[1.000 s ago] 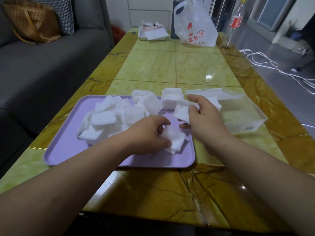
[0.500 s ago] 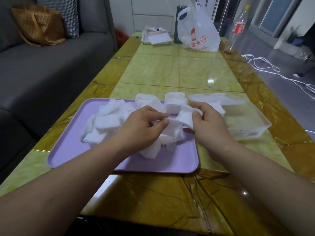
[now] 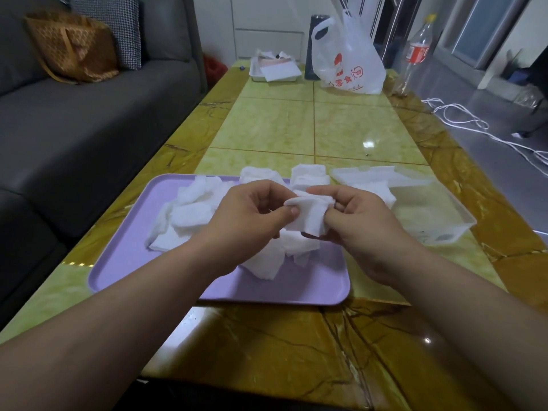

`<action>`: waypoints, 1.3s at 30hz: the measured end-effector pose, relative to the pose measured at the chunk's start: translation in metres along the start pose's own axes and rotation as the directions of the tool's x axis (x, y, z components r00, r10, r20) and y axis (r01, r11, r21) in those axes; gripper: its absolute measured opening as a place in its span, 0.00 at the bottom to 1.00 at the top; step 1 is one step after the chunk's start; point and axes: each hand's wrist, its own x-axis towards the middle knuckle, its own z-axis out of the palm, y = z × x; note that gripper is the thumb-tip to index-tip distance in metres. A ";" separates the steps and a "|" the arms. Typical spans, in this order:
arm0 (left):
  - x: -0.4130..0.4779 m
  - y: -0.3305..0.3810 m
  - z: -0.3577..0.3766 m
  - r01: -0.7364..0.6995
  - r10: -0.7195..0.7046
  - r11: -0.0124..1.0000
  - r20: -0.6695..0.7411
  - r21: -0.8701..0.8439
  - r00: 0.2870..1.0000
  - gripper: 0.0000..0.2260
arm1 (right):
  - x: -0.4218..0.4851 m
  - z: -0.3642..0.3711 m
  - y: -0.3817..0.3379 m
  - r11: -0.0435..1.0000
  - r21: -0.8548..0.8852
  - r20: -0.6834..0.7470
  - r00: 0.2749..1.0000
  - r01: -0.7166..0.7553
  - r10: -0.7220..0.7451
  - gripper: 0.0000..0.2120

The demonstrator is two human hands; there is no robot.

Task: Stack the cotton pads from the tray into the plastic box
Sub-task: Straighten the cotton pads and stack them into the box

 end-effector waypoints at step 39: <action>0.006 -0.007 -0.006 0.201 -0.201 0.980 0.081 0.015 0.976 0.09 | 0.005 -0.006 0.011 0.994 -0.111 -0.240 0.970 0.012 -0.038 0.15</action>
